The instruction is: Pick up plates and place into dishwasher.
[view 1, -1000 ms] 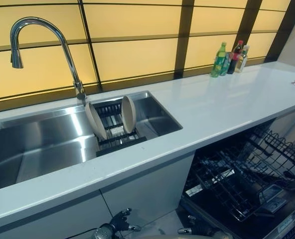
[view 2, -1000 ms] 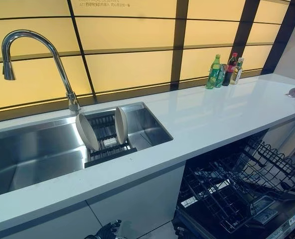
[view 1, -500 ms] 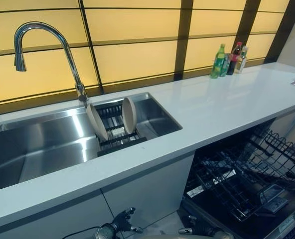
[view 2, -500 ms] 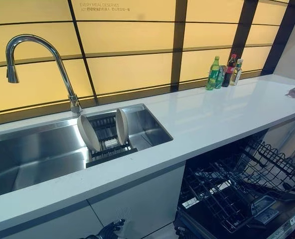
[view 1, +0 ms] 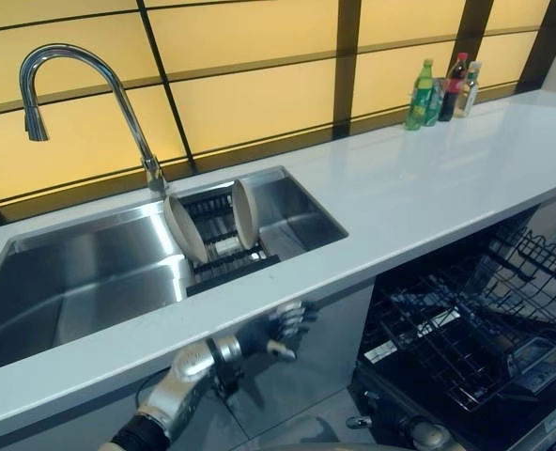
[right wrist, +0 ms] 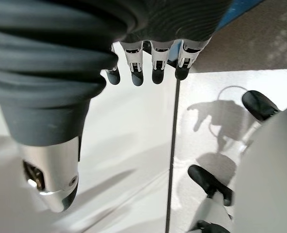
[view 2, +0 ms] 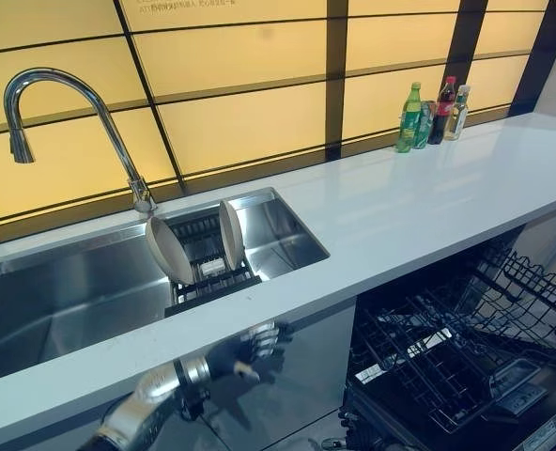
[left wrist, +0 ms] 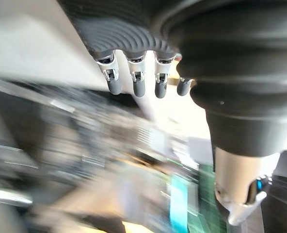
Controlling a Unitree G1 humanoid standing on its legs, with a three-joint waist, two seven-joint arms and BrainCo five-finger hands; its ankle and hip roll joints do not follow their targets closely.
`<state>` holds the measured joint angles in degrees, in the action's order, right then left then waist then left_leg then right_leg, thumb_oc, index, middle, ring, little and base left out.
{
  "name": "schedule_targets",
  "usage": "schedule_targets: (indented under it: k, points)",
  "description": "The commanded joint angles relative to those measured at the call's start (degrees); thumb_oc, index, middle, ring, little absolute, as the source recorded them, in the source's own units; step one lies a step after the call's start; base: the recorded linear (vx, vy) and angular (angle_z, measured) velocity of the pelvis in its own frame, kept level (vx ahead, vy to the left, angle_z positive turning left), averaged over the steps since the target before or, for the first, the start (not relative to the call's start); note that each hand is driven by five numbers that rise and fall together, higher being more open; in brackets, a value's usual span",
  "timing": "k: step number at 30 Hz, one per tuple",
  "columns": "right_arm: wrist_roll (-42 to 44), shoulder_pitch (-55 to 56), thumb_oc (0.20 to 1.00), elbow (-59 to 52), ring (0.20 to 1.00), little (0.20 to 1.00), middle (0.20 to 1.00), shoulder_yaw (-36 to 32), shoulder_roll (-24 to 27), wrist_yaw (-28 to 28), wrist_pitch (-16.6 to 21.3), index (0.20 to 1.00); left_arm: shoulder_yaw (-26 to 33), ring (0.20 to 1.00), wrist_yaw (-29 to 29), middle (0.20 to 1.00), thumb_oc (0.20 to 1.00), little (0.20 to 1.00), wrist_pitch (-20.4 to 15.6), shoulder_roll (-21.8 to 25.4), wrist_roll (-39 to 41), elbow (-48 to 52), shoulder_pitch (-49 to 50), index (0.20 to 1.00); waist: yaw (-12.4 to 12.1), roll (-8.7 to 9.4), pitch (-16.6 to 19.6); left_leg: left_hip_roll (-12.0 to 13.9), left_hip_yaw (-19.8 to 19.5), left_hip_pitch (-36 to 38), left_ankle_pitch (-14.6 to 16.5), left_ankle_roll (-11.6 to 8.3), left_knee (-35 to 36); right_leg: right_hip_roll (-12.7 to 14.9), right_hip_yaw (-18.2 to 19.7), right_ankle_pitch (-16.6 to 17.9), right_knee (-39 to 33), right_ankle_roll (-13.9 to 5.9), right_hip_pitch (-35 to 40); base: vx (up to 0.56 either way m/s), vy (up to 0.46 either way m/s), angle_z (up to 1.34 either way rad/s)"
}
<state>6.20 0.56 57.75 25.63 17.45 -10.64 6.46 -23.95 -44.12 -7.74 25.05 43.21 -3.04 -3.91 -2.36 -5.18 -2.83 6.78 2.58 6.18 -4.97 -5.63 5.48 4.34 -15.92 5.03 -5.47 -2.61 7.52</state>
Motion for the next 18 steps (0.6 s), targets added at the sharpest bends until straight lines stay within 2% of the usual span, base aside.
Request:
schedule_targets:
  k: [1, 4, 6, 7, 8, 9, 10, 12, 13, 15, 16, 18]
  points:
    - [-0.4, -3.7, 1.000, -1.1, 1.000, 1.000, 1.000, 1.2, -2.4, 0.9, 1.1, 1.000, 4.5, 1.000, -3.8, 1.000, 1.000, 1.000, 2.8, 0.6, 12.6, 8.3, -8.2, 1.000, -0.4, 2.78, -4.2, -3.4, -0.2, -0.1, 4.0, 2.88, -0.5, 4.9, 0.6, -2.2, 0.7, -3.77, 0.8, 0.03, -0.052, 0.08]
    - [-0.5, -2.4, 1.000, 0.0, 1.000, 1.000, 1.000, 1.5, -3.8, 1.7, 2.1, 1.000, 11.3, 1.000, 0.5, 1.000, 1.000, 1.000, 3.8, -0.4, 19.5, 14.9, -10.6, 1.000, -1.1, 3.17, -3.5, -3.2, -0.7, 0.0, 4.2, 2.57, -0.5, 4.9, 0.3, -2.6, 0.5, -3.68, 1.5, 0.05, -0.072, 0.04]
    - [-0.2, -1.8, 1.000, -0.4, 1.000, 1.000, 1.000, 1.8, -4.4, 2.3, 1.8, 1.000, 15.0, 1.000, 5.8, 1.000, 1.000, 1.000, 0.8, 0.2, 17.7, 17.5, -12.0, 1.000, -1.4, 3.35, -3.0, -3.1, -1.1, 0.0, 4.1, 2.32, -0.5, 4.8, 0.1, -2.9, 0.5, -3.58, 1.9, 0.04, -0.055, 0.05]
    - [-0.2, -1.4, 1.000, -0.8, 1.000, 1.000, 1.000, 1.9, -4.6, 2.6, 1.7, 1.000, 16.9, 1.000, 11.2, 1.000, 1.000, 1.000, -3.2, 1.6, 12.9, 18.4, -13.1, 1.000, -1.6, 3.41, -2.7, -3.0, -1.4, -0.1, 4.0, 2.19, -0.5, 4.7, -0.1, -3.0, 0.5, -3.56, 2.0, 0.03, -0.036, 0.05]
    - [-0.1, -1.1, 1.000, -1.1, 1.000, 1.000, 1.000, 1.9, -4.6, 2.7, 1.6, 1.000, 17.8, 1.000, 13.5, 1.000, 1.000, 1.000, -4.2, 2.7, 11.3, 18.6, -13.5, 1.000, -1.6, 3.42, -2.7, -3.0, -1.5, -0.1, 4.0, 2.12, -0.5, 4.7, -0.2, -3.1, 0.5, -3.58, 2.1, 0.04, -0.031, 0.07]
    - [-0.1, -0.5, 1.000, -1.7, 1.000, 1.000, 1.000, 2.1, -4.6, 2.9, 1.4, 1.000, 20.3, 1.000, 21.0, 1.000, 1.000, 1.000, -6.9, 5.9, 3.9, 18.2, -15.1, 1.000, -1.8, 3.41, -2.4, -3.0, -1.6, -0.1, 3.9, 1.97, -0.5, 4.6, -0.4, -3.3, 0.5, -3.60, 2.2, 0.04, -0.020, 0.10]
    - [0.0, -0.3, 1.000, -2.0, 1.000, 1.000, 1.000, 2.2, -4.5, 2.9, 1.4, 1.000, 21.7, 1.000, 23.8, 1.000, 1.000, 1.000, -7.1, 7.6, 2.4, 16.8, -16.0, 1.000, -1.9, 3.37, -2.3, -3.0, -1.7, -0.1, 3.9, 1.91, -0.5, 4.6, -0.6, -3.4, 0.5, -3.62, 2.3, 0.05, -0.016, 0.13]
    - [0.2, 0.3, 1.000, -3.2, 1.000, 1.000, 1.000, 2.4, -3.9, 2.6, 0.6, 1.000, 25.0, 1.000, 31.7, 1.000, 1.000, 1.000, -8.4, 12.9, -6.4, 12.3, -19.1, 1.000, -1.8, 3.10, -1.9, -3.0, -1.5, -0.1, 3.8, 1.69, -0.5, 4.4, -0.8, -3.6, 0.5, -3.64, 2.5, 0.05, 0.003, 0.12]
    - [0.4, 0.2, 1.000, -3.1, 1.000, 1.000, 1.000, 2.6, -3.6, 2.5, 0.5, 1.000, 25.6, 1.000, 35.9, 1.000, 1.000, 1.000, -8.3, 16.6, -10.4, 10.2, -21.2, 1.000, -1.8, 2.99, -1.7, -3.0, -1.5, -0.1, 3.8, 1.62, -0.5, 4.2, -0.9, -3.8, 0.5, -3.63, 2.5, 0.06, 0.015, 0.07]
    - [1.0, -0.2, 1.000, -2.3, 1.000, 1.000, 1.000, 3.0, -3.3, 2.0, 0.5, 1.000, 26.8, 1.000, 40.7, 1.000, 1.000, 1.000, -6.2, 21.0, -16.2, 6.5, -24.3, 1.000, -1.7, 2.76, -1.4, -3.0, -1.2, -0.2, 3.8, 1.52, -0.5, 4.1, -1.0, -4.0, 0.5, -3.56, 2.6, 0.06, 0.029, 0.03]
    - [1.1, -0.4, 1.000, -1.9, 1.000, 1.000, 1.000, 3.2, -2.9, 1.9, 0.3, 1.000, 26.7, 1.000, 44.3, 1.000, 1.000, 1.000, -5.4, 24.2, -22.0, 3.5, -26.0, 1.000, -1.6, 2.48, -1.2, -3.0, -1.0, -0.2, 3.8, 1.50, -0.5, 4.0, -1.0, -4.0, 0.5, -3.57, 2.6, 0.06, 0.049, 0.03]
    - [1.1, -0.5, 1.000, -1.8, 1.000, 1.000, 1.000, 3.5, -2.2, 1.6, 0.0, 1.000, 24.1, 1.000, 51.1, 1.000, 1.000, 1.000, -6.1, 31.4, -29.6, -2.7, -30.0, 1.000, -1.3, 2.15, -1.1, -3.1, -0.6, -0.3, 3.6, 1.57, -0.5, 3.8, -0.9, -4.0, 0.5, -3.60, 2.4, 0.05, 0.050, 0.02]
